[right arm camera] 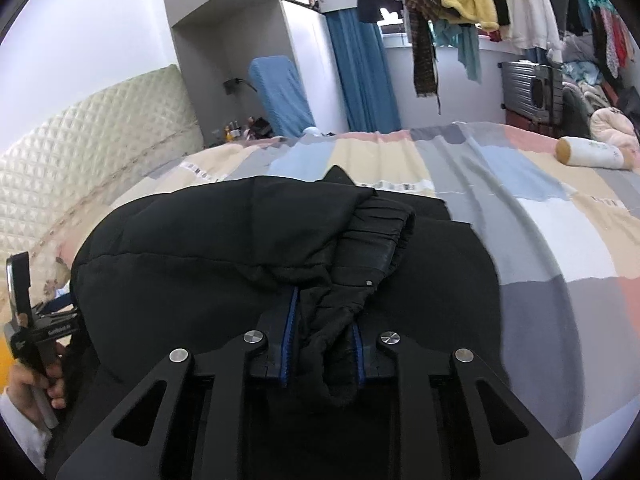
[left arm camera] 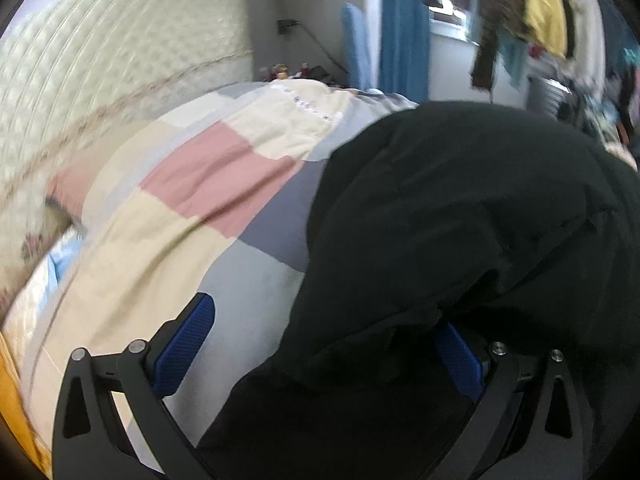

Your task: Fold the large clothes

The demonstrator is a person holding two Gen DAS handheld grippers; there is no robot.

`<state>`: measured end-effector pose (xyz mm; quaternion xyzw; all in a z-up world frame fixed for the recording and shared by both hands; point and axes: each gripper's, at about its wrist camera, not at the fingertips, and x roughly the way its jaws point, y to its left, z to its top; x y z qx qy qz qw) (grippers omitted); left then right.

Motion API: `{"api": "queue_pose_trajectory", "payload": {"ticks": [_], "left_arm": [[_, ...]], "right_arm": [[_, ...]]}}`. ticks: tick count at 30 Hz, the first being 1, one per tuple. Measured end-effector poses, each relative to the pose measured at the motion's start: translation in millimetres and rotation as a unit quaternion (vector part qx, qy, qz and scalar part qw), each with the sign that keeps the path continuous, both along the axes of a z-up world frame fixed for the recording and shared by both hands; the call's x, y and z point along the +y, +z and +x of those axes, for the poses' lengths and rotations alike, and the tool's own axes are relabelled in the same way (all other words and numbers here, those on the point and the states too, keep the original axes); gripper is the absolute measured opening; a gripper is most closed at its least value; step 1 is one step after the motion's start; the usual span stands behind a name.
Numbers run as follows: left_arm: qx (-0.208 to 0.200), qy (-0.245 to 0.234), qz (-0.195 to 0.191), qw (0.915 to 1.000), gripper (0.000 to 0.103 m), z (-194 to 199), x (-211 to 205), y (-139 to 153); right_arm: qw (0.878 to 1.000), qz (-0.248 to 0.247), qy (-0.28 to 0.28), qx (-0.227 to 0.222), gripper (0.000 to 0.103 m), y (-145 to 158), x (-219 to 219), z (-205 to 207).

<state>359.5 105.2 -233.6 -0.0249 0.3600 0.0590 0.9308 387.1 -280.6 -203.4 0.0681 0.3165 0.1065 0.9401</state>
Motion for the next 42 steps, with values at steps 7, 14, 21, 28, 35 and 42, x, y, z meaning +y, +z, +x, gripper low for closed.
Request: {"api": "queue_pose_trajectory", "payload": {"ticks": [7,14,21,28,35,42], "left_arm": [[0.003,0.011,-0.046,0.9989,0.103,3.4,17.7,-2.8],[0.011,0.005,-0.045,0.9989,0.103,4.5,7.6,-7.6],[0.012,0.003,-0.039,0.9992,0.103,1.9,5.0,-7.0],[0.013,0.004,-0.056,0.9984,0.103,-20.0,7.2,10.5],[-0.016,-0.016,-0.054,0.9983,0.103,-70.0,-7.7,61.3],[-0.043,-0.043,-0.086,0.9944,0.103,-139.5,-20.3,120.3]], "right_arm": [[0.999,-0.043,-0.007,0.01,0.021,-17.0,16.6,18.9],[0.998,-0.052,-0.007,0.026,0.023,-40.1,18.1,33.7],[0.999,-0.036,-0.014,0.03,0.024,-45.2,16.2,30.4],[0.999,-0.009,-0.03,0.018,0.066,-20.6,12.9,-0.3],[0.999,0.01,-0.037,-0.015,0.066,39.7,8.1,-56.1],[0.997,0.007,-0.042,-0.062,0.066,113.1,9.6,-125.1]]}}
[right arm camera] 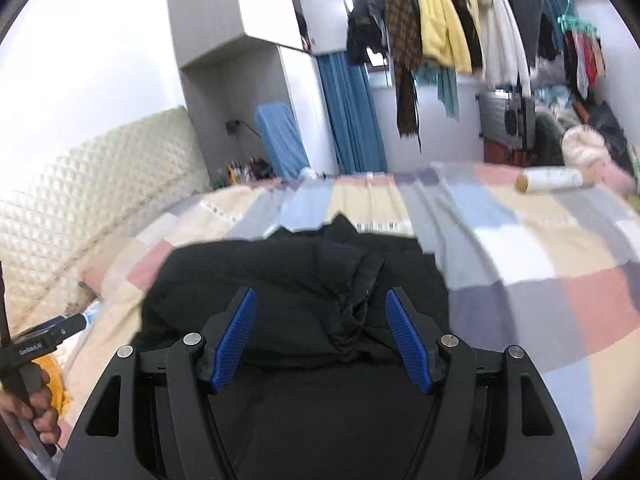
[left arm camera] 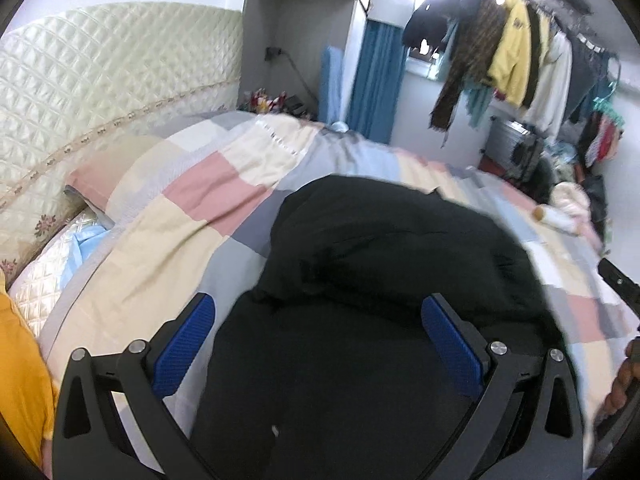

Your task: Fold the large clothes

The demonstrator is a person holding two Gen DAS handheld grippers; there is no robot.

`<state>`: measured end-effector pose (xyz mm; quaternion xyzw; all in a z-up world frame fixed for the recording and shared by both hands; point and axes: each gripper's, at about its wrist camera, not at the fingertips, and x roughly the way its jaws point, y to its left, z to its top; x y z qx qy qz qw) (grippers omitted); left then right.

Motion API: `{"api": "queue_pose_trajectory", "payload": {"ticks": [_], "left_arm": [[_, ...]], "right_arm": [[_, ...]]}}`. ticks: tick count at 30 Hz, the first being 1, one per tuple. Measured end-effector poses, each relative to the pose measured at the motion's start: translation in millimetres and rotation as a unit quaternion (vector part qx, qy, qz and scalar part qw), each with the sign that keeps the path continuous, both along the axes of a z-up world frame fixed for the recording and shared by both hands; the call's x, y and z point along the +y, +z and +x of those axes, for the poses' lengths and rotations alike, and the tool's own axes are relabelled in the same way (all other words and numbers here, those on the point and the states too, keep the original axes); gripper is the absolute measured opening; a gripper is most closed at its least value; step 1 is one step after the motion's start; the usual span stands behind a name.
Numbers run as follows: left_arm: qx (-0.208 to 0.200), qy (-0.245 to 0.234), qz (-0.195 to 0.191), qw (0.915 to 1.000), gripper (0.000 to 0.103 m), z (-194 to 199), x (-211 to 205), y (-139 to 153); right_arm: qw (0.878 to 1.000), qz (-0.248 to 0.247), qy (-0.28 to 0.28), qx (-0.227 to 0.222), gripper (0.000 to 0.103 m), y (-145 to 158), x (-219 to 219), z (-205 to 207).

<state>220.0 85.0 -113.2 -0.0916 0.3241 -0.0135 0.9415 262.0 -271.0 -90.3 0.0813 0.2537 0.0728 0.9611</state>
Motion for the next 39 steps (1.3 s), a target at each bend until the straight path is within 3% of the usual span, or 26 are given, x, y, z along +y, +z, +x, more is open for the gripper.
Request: {"api": "queue_pose_trajectory", "payload": {"ticks": [6,11,14,18,24,31,39], "left_arm": [[-0.046,-0.006,-0.019,0.9988,0.103,-57.0,-9.8,67.7],[-0.076,-0.015,-0.021,0.9968,0.103,-113.2,-13.4,114.4],[-0.099,-0.004,-0.019,0.9949,0.103,-146.4,-9.8,132.3],[-0.096,-0.027,-0.044,0.994,0.103,-171.9,0.4,138.7],[-0.057,-0.053,-0.06,0.9951,0.103,-194.9,15.3,115.7],[0.025,-0.063,-0.062,0.9958,0.103,-191.8,41.6,54.2],[0.131,-0.082,-0.092,0.9837,0.103,-157.2,65.3,-7.3]], "right_arm": [[0.998,-0.007,0.007,-0.054,0.066,70.4,11.3,-55.4],[0.996,-0.007,0.014,-0.087,0.066,111.5,15.7,-105.7],[0.995,-0.004,0.021,-0.095,0.066,133.1,13.0,-133.6],[0.995,-0.004,0.026,-0.098,0.066,143.7,4.4,-164.0],[0.997,0.001,0.034,-0.072,0.068,128.3,-12.6,-198.3],[0.999,0.013,0.041,0.003,0.069,79.8,-41.6,-217.4],[0.994,0.023,0.023,0.106,0.069,24.3,-80.4,-197.0]]}}
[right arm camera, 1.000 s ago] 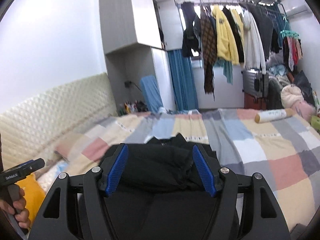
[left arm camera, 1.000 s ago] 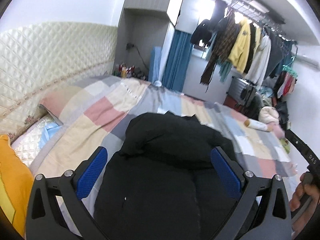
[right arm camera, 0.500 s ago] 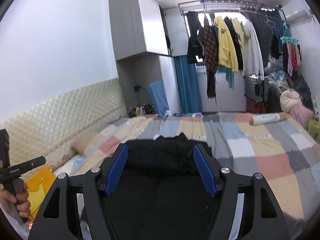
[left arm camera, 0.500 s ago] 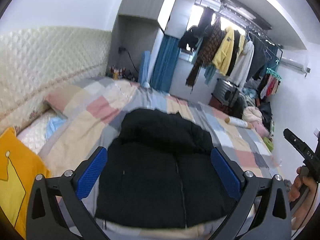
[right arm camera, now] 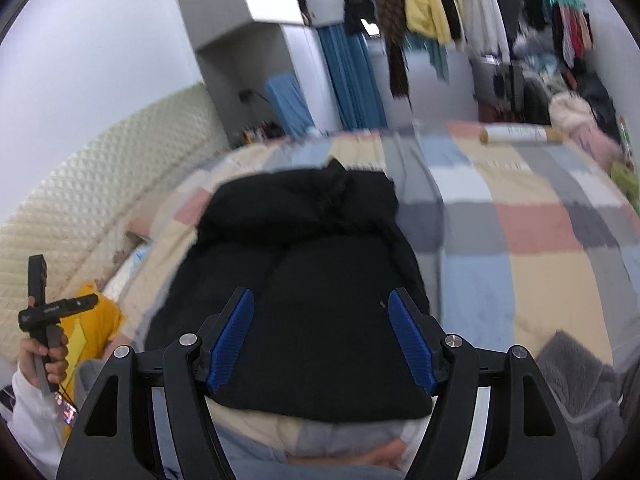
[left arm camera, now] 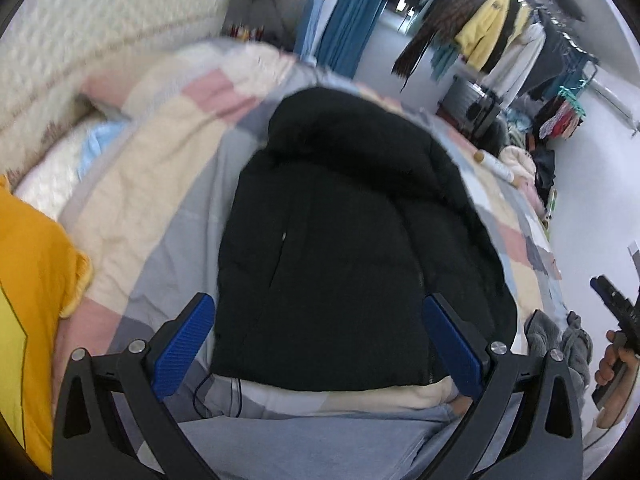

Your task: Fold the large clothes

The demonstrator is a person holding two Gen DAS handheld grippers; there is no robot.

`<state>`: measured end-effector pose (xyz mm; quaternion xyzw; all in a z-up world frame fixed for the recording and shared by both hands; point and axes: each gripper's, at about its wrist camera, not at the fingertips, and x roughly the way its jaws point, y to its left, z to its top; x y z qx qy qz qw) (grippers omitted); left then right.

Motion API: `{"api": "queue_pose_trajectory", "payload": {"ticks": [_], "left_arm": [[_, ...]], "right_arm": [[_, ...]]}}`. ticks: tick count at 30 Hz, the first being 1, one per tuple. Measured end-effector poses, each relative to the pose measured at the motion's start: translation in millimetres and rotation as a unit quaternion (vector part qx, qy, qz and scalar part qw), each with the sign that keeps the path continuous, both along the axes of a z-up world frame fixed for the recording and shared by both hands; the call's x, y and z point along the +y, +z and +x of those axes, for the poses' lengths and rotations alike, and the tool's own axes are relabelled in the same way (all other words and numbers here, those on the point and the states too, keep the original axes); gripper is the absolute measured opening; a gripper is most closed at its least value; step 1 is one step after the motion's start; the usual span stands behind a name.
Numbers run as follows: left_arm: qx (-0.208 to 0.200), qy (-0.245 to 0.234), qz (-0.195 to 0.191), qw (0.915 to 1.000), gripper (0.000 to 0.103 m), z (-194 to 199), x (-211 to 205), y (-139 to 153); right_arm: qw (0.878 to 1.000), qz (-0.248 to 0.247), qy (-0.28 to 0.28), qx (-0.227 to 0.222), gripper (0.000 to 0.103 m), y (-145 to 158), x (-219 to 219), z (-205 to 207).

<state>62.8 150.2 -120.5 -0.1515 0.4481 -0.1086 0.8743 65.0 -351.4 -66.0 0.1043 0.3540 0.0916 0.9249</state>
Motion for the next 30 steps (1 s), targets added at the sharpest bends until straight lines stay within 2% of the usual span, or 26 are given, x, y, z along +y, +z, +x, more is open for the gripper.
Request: {"api": "queue_pose_trajectory", "payload": {"ticks": [3,7,9,12,13,17,21,23,26,28,30], "left_arm": [[0.039,-0.011,-0.027,0.9988,0.102,17.7,9.9,-23.4],[0.1,-0.005,-0.076,0.992,0.099,40.4,27.4,-60.0],[0.141,0.0,-0.098,0.9851,0.094,49.6,33.1,-82.1],[0.197,0.005,-0.152,0.9684,0.083,59.5,39.0,-108.2],[0.211,0.009,-0.158,0.9646,0.083,62.4,40.2,-114.2],[0.26,0.025,-0.155,0.9526,0.082,72.7,42.6,-132.7],[0.289,0.05,-0.13,0.947,0.083,82.6,46.4,-143.1],[0.325,0.068,-0.126,0.9347,0.084,85.0,50.3,-158.3],[0.356,0.081,-0.148,0.919,0.084,85.2,54.4,-175.6],[0.365,0.078,-0.144,0.9165,0.084,86.9,52.4,-179.3],[0.363,0.072,-0.137,0.9187,0.085,89.8,48.6,-178.0]], "right_arm": [[0.999,0.017,0.001,0.043,0.069,-24.9,-12.9,12.7],[0.992,0.062,0.003,0.112,0.069,-63.3,-32.3,29.0],[0.987,0.074,0.006,0.142,0.069,-79.6,-38.0,36.3],[0.974,0.115,0.004,0.195,0.069,-108.2,-50.7,48.3],[0.967,0.134,0.002,0.217,0.069,-120.9,-55.9,53.2],[0.95,0.158,0.004,0.268,0.069,-143.5,-60.2,69.5],[0.941,0.163,-0.002,0.297,0.069,-158.0,-65.5,82.7],[0.934,0.164,-0.018,0.317,0.069,-169.1,-71.4,87.7],[0.925,0.168,-0.031,0.34,0.069,-183.4,-83.8,93.6],[0.92,0.163,-0.042,0.355,0.069,-194.7,-90.2,97.6],[0.914,0.167,-0.044,0.368,0.069,-205.2,-94.7,102.2]]}}
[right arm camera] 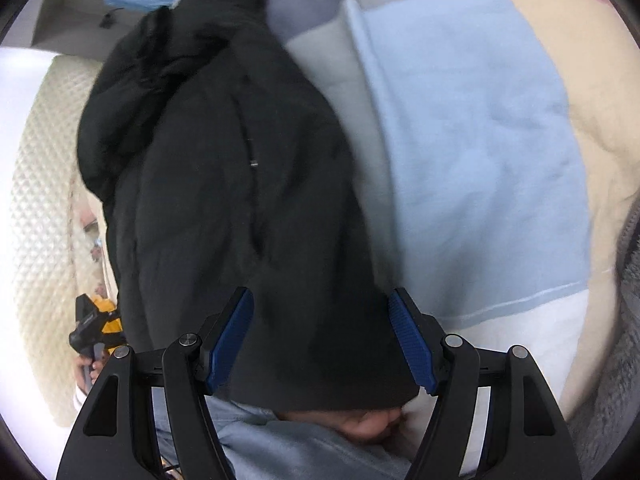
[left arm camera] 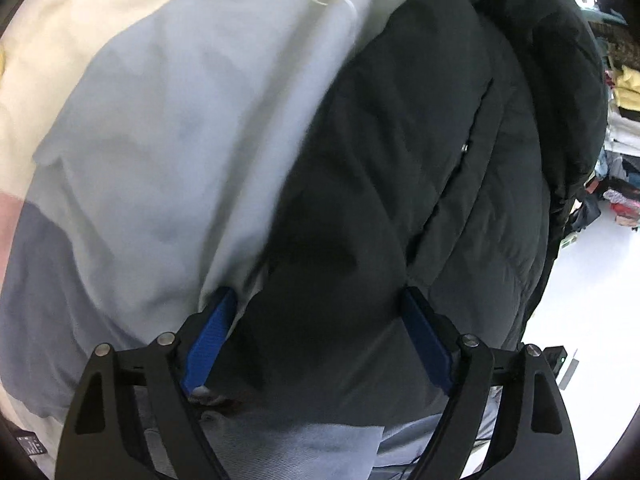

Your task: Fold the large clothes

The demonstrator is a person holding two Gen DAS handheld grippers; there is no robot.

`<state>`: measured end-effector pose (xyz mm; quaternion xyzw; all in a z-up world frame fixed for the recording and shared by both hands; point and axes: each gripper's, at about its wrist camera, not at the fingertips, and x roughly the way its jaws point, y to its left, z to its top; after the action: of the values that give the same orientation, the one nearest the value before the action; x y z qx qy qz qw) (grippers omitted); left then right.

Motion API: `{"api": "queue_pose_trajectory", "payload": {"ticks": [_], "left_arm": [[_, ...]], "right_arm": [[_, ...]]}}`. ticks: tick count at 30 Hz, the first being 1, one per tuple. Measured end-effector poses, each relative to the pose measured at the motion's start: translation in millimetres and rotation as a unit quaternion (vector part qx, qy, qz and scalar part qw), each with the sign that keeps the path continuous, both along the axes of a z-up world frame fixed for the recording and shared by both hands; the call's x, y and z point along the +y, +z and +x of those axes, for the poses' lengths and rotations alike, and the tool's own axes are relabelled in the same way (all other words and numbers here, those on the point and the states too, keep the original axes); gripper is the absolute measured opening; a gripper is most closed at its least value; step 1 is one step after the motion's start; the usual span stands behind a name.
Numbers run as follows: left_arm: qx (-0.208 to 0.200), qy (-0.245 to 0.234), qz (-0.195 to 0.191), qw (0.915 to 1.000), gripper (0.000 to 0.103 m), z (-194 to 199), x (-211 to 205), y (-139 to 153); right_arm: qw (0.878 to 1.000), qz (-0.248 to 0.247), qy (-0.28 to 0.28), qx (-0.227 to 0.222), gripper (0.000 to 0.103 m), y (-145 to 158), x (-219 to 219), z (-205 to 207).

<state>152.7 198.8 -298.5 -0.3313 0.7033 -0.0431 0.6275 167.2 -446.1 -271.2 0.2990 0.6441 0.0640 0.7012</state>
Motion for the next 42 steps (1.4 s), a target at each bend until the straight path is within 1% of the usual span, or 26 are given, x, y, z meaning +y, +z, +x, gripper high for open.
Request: {"api": "queue_pose_trajectory", "payload": {"ticks": [3,6,8,9,10,12,15,17,19,21,22,24,26,28,29,31,32,34,35,36,37,38,39,40,41,42], "left_arm": [[-0.004,-0.013,-0.003,0.9999,0.086,2.8,-3.2,-1.9],[0.005,-0.008,-0.012,0.9999,0.088,1.9,-0.4,-7.3],[-0.005,-0.01,-0.033,0.9994,0.088,0.5,-1.2,-4.1],[-0.019,-0.012,-0.047,0.9986,0.087,0.7,-5.0,-0.6],[-0.041,-0.019,-0.055,0.9975,0.085,-1.6,-7.5,7.0],[-0.074,-0.04,-0.059,0.9947,0.079,-7.2,-13.8,20.6],[-0.121,-0.075,-0.067,0.9876,0.071,-18.5,-22.7,39.8],[-0.141,-0.094,-0.07,0.983,0.07,-24.7,-27.4,48.3],[-0.133,-0.094,-0.051,0.9853,0.07,-24.8,-28.9,46.4],[-0.11,-0.084,-0.034,0.9897,0.07,-19.3,-29.3,36.9],[-0.096,-0.072,-0.019,0.9926,0.07,-18.1,-27.0,32.4],[-0.073,-0.051,0.015,0.996,0.07,-16.1,-22.5,29.1],[-0.057,-0.036,0.026,0.9974,0.072,-16.6,-18.0,25.0],[-0.046,-0.029,0.025,0.9982,0.073,-15.8,-16.6,21.9],[-0.04,-0.03,0.022,0.9985,0.074,-15.1,-17.1,18.6],[-0.034,-0.049,-0.012,0.9982,0.074,-12.5,-21.6,13.3],[-0.037,-0.057,-0.029,0.9972,0.074,-9.7,-26.8,12.5],[-0.057,-0.075,-0.039,0.9948,0.073,-7.8,-33.9,16.7],[-0.064,-0.083,-0.039,0.9938,0.073,-6.8,-40.2,18.2],[-0.073,-0.089,-0.04,0.9925,0.068,-6.9,-44.9,20.3],[-0.085,-0.091,-0.044,0.9912,0.064,-7.7,-48.3,22.2],[-0.094,-0.094,-0.048,0.9899,0.055,-9.2,-50.9,23.3],[-0.099,-0.099,-0.046,0.9891,0.046,-8.8,-59.9,22.5],[-0.109,-0.105,-0.048,0.9874,0.04,-10.4,-61.9,25.6],[-0.118,-0.109,-0.057,0.9855,0.028,-10.5,-63.1,29.3],[-0.131,-0.11,-0.07,0.9828,0.018,-11.6,-61.2,36.0]], "right_arm": [[1.0,0.008,-0.005,0.027,0.069,-12.7,-1.6,2.5],[0.999,0.024,0.013,0.027,0.069,-16.0,3.1,4.8],[0.998,0.043,0.031,0.024,0.073,-16.0,9.6,5.9],[0.998,0.042,0.042,0.019,0.073,-13.1,13.6,5.3],[0.998,0.041,0.048,0.011,0.073,-9.7,16.7,5.0],[0.997,0.046,0.058,-0.003,0.074,-2.6,21.5,2.9],[0.995,0.058,0.073,-0.027,0.074,7.6,28.4,1.6],[0.992,0.079,0.083,-0.047,0.074,15.0,32.0,1.2],[0.991,0.079,0.096,-0.051,0.074,15.6,31.5,3.0],[0.994,0.047,0.093,-0.023,0.075,6.9,29.9,6.4],[0.996,0.039,0.085,-0.003,0.075,-0.2,27.5,8.8],[0.997,0.039,0.065,0.032,0.075,-14.4,18.9,11.0],[0.996,0.038,0.055,0.052,0.075,-22.7,15.1,12.1],[0.996,0.034,0.062,0.06,0.077,-26.1,14.1,12.9],[0.995,0.034,0.071,0.059,0.079,-25.7,16.3,14.1],[0.993,0.047,0.099,0.053,0.079,-25.8,27.3,17.5],[0.991,0.054,0.113,0.047,0.079,-25.2,33.8,19.3],[0.986,0.074,0.145,0.022,0.079,-19.7,50.1,19.5],[0.985,0.073,0.153,0.012,0.077,-17.1,55.7,20.3],[0.985,0.067,0.158,0.004,0.076,-15.4,60.9,20.5],[0.985,0.063,0.161,-0.003,0.069,-13.7,63.2,20.7],[0.984,0.06,0.167,-0.014,0.053,-10.4,66.0,20.8],[0.984,0.055,0.169,-0.026,0.042,-5.9,66.5,20.3],[0.984,0.048,0.167,-0.039,0.024,1.0,67.4,20.1],[0.984,0.046,0.165,-0.054,0.015,8.0,69.1,20.8],[0.983,0.043,0.166,-0.066,0.012,13.2,84.5,27.5]]}}
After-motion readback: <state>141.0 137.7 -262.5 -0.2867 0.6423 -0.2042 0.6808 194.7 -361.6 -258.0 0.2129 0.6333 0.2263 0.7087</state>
